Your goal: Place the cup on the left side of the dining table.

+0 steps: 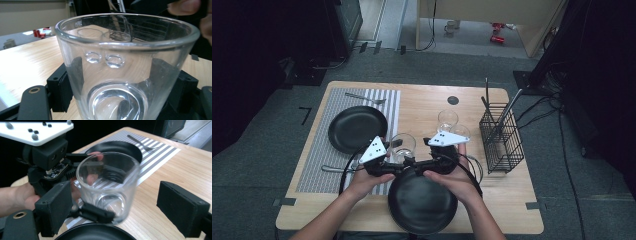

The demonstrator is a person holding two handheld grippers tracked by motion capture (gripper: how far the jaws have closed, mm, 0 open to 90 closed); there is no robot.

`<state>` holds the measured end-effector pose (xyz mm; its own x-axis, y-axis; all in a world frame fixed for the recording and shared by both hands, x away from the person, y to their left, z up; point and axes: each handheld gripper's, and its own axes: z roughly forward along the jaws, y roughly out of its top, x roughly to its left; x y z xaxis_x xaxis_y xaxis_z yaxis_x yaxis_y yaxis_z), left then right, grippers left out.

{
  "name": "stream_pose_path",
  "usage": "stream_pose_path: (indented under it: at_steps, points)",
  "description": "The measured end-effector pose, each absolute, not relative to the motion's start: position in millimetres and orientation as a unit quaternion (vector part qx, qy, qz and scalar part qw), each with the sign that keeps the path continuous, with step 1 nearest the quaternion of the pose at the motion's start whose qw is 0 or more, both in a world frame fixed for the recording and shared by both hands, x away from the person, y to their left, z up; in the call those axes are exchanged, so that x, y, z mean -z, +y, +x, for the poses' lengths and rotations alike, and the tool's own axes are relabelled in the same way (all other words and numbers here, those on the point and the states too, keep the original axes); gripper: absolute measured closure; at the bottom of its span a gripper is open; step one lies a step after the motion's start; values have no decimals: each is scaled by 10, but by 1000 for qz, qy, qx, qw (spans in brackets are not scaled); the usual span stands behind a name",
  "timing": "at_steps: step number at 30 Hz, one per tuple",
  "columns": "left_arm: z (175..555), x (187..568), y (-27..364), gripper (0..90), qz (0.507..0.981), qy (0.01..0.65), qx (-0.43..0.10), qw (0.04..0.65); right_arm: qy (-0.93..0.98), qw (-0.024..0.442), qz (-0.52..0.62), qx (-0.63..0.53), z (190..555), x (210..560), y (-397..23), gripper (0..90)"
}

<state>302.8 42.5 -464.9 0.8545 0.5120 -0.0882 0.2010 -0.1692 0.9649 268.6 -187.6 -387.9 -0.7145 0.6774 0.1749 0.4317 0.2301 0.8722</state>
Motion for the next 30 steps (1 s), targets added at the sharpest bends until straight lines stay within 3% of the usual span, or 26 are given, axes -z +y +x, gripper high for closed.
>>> stream_pose_path:
  at_steps: [18, 30]
  points:
    - [3018, 4682, 831, 222, 725, 300, -167, 598, 739, 141, 428, -501, 2404, 4194, -2437, 135]
    - [3048, 4822, 918, 221, 728, 345, -190, 561, 725, 169, 472, -471, 2193, 4505, -2843, 137]
